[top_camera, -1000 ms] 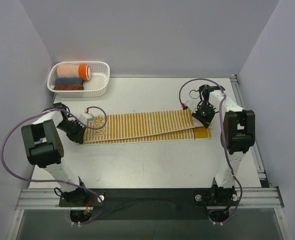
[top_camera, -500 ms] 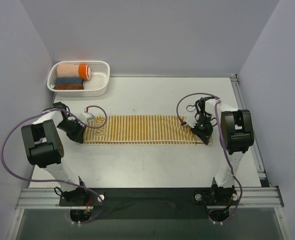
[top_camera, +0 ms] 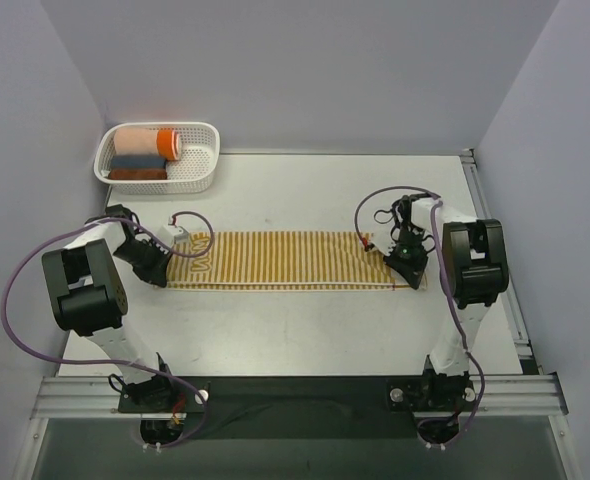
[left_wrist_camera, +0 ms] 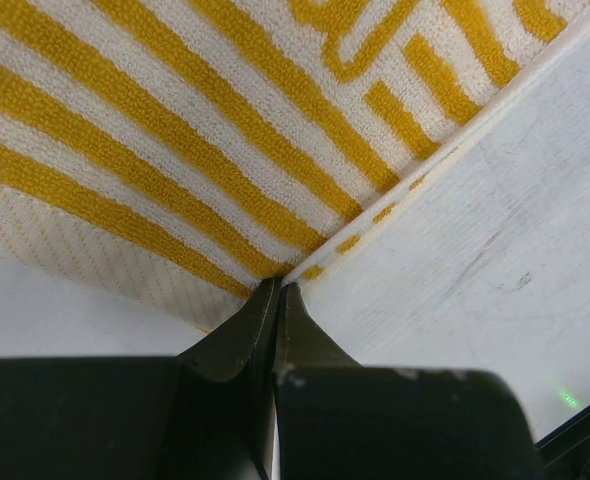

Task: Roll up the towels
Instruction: Fold the towel

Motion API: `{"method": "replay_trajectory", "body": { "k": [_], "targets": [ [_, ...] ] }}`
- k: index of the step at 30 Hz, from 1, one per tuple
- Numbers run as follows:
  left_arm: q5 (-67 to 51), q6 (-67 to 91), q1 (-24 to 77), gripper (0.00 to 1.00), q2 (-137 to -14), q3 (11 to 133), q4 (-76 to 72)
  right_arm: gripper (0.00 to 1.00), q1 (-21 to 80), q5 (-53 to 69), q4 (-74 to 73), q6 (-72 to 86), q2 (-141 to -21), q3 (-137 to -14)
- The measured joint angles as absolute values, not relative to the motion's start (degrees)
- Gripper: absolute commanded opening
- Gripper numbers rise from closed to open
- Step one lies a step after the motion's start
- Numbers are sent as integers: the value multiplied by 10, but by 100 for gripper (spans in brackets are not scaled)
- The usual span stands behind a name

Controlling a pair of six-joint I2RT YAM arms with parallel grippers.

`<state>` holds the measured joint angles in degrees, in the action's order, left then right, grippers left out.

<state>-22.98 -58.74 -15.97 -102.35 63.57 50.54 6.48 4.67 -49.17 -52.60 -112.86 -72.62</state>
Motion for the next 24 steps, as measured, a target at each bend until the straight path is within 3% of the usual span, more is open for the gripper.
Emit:
{"method": "replay_trajectory", "body": {
  "k": [22,24],
  "targets": [
    [-243,-691,-170,0,-1006,633,538,0,49,44,-479,-551,-1115,-714],
    [-242,-699,-170,0,-1006,630,539,9,51,43,-472,-555,-1110,-707]
  ]
}}
